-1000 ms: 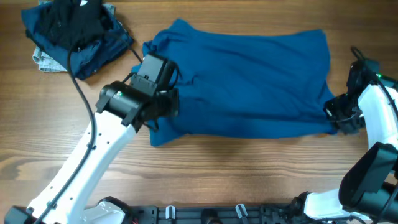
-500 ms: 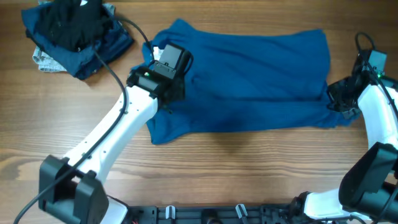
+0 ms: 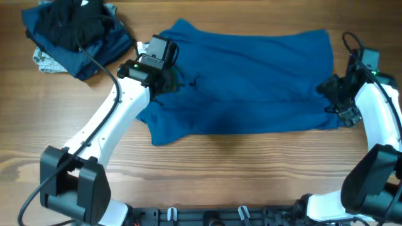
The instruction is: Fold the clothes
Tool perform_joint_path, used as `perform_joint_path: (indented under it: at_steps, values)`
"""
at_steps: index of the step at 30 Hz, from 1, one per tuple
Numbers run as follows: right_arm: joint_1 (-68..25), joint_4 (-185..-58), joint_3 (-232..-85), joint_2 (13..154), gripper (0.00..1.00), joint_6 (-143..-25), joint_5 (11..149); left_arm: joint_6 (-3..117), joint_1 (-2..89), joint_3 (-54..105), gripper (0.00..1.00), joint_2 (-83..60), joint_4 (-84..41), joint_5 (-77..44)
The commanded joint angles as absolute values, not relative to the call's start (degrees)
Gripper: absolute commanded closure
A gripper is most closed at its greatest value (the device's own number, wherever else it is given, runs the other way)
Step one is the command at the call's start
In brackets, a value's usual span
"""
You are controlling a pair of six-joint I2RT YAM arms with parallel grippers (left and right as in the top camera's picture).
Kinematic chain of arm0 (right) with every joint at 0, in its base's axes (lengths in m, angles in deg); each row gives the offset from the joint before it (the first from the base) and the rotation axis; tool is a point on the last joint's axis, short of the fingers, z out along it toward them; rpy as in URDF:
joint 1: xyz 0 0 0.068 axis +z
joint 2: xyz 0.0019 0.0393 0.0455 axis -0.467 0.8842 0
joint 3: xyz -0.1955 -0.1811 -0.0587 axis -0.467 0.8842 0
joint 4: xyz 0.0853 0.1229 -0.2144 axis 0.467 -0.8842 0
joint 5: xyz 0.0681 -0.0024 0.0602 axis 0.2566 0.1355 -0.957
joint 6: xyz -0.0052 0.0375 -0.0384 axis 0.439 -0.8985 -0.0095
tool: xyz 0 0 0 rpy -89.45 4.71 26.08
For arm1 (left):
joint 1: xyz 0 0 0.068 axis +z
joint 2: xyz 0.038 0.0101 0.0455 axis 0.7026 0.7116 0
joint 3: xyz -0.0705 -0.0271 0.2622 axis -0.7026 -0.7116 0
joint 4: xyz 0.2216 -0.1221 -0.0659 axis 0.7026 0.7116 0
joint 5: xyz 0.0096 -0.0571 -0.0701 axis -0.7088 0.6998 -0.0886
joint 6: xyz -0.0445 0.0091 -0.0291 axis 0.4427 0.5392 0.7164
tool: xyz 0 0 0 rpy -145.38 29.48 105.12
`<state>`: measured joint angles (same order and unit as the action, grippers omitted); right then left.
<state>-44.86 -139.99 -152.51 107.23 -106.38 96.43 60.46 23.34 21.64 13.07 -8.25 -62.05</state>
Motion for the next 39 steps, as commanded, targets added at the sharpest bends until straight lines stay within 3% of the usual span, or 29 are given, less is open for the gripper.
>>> perform_joint_path:
  at_steps: [1,4,9,18,20,21,23,39]
  values:
    - [-45.75,-141.33,-155.13,107.01,0.00,-98.40,98.38,60.35,23.31,22.69,0.00,7.65,-6.61,-62.60]
    - [-45.84,-142.70,-155.13,106.94,0.01,-97.16,98.36,60.37,22.48,22.69,0.03,5.12,-3.07,-53.26]
    - [-46.39,-142.66,-154.47,107.10,0.01,-97.97,98.40,60.37,20.65,21.62,0.28,6.21,1.28,-41.13]
    - [-52.20,-136.10,-149.95,107.53,0.01,-90.36,89.77,60.33,20.25,18.85,0.35,14.62,-0.01,-36.50]
    - [-52.53,-133.94,-148.53,108.28,0.11,-88.59,87.54,60.33,20.25,18.85,0.37,17.25,0.01,-36.06]
    - [-52.53,-132.78,-147.61,109.06,0.33,-87.72,85.81,60.30,20.25,18.85,0.40,18.73,0.01,-35.47]
    - [-52.57,-132.01,-146.93,110.20,0.41,-87.98,85.83,60.33,20.25,18.85,0.41,20.00,-0.01,-35.23]
    - [-57.40,-127.56,-146.19,114.70,0.35,-85.66,88.45,58.99,20.25,18.85,0.36,21.38,-1.52,-35.25]
